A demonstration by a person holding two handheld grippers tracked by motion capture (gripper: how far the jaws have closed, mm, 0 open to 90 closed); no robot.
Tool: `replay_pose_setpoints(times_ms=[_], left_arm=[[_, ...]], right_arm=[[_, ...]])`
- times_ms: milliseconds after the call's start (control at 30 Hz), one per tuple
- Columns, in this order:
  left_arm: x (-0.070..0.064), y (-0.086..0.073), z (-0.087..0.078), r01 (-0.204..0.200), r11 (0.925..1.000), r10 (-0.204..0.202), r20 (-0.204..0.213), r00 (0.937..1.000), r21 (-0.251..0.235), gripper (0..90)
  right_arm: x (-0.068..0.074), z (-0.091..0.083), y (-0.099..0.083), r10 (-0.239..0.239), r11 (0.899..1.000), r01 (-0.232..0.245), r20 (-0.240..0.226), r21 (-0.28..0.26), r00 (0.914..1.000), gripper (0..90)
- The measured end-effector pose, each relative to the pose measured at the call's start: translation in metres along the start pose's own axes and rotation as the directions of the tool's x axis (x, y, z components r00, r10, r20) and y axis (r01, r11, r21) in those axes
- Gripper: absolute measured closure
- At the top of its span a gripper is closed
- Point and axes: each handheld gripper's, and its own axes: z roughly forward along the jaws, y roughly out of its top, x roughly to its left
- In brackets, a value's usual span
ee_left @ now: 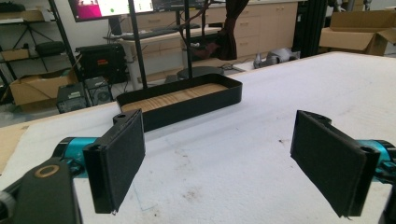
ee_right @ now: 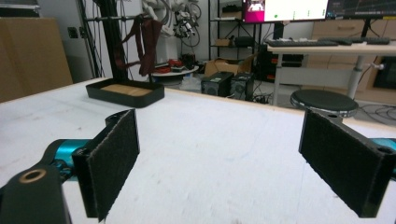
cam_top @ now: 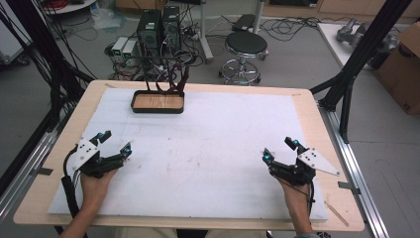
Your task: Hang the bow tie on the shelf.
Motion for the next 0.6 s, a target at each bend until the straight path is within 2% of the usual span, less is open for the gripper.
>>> replay_pose_setpoints(times_ms=[167, 233, 267, 367, 467, 600], left_arm=[[0.000, 0.000, 0.000, 0.001, 1.0000, -0.001, 0.000, 1.0000, -0.001, 18.1], [0.000, 0.000, 0.000, -0.003, 1.0000, 0.003, -0.002, 1.0000, 0.001, 18.1], [0.000, 0.000, 0.000, -0.003, 1.0000, 0.003, -0.003, 1.0000, 0.002, 18.1], [0.000, 0.000, 0.001, -0.002, 1.0000, 0.002, -0.007, 1.0000, 0.001, 18.2], [0.000, 0.000, 0.001, -0.003, 1.0000, 0.003, -0.003, 1.0000, 0.001, 18.1], [0.000, 0.000, 0.001, -0.001, 1.0000, 0.001, -0.005, 1.0000, 0.002, 18.1]], right_arm=[[0.002, -0.006, -0.020, 0.019, 1.000, -0.019, 0.005, 0.018, 0.9998, 11.5], [0.006, -0.009, -0.035, 0.048, 0.999, -0.048, 0.010, 0.018, 0.9988, 11.6], [0.006, -0.009, -0.035, 0.048, 0.999, -0.048, 0.010, 0.018, 0.9988, 11.6], [0.012, -0.011, -0.035, -0.015, 1.000, 0.015, 0.016, 0.010, 0.9998, 11.6], [0.017, -0.010, -0.036, -0.053, 0.998, 0.053, 0.001, 0.031, 0.9986, 11.6], [0.015, -0.011, -0.036, -0.031, 0.999, 0.031, 0.003, 0.025, 0.9995, 11.6]])
